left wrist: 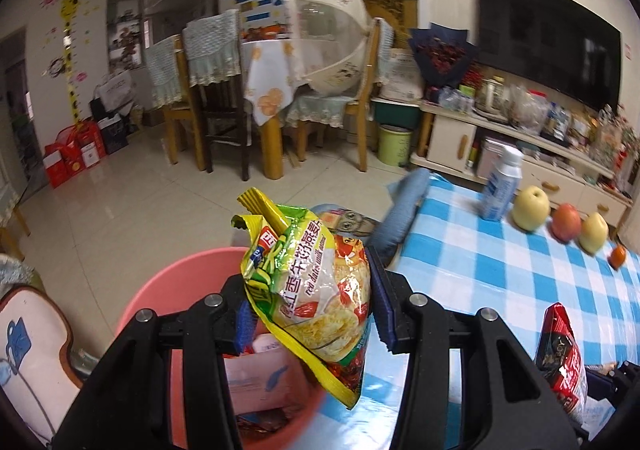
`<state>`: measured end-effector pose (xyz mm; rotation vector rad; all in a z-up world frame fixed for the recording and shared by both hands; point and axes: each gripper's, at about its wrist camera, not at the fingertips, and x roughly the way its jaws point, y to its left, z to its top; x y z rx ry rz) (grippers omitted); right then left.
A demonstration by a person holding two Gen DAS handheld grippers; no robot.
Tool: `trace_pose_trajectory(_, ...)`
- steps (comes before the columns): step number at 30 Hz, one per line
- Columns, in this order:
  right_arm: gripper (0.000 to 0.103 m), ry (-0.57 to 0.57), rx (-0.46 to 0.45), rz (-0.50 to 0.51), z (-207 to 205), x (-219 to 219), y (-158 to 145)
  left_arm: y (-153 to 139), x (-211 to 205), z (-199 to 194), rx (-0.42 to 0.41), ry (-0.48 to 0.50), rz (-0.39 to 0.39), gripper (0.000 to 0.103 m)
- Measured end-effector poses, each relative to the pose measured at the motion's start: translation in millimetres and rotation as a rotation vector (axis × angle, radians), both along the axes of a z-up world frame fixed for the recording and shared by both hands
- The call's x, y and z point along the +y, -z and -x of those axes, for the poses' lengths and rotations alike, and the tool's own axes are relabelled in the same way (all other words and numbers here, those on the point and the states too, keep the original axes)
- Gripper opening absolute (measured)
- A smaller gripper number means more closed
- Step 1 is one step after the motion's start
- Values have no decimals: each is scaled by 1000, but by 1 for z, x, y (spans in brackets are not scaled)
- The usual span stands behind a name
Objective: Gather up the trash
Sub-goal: 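Carry the yellow bag and red Teh Tarik bag over the pink bucket, then open both tools to drop the bags into the pink bucket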
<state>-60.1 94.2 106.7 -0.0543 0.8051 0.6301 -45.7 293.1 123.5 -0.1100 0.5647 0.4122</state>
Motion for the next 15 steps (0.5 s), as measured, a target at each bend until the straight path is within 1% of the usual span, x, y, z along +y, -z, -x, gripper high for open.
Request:
trace_pose_trajectory(9, 54, -119, -17, 10, -4, 82, -13, 0, 66, 14, -6, -130, 72, 49)
trace_pose_trajectory(15, 54, -190, -26, 46, -8, 133, -8, 5, 101, 21, -6, -191, 113, 49)
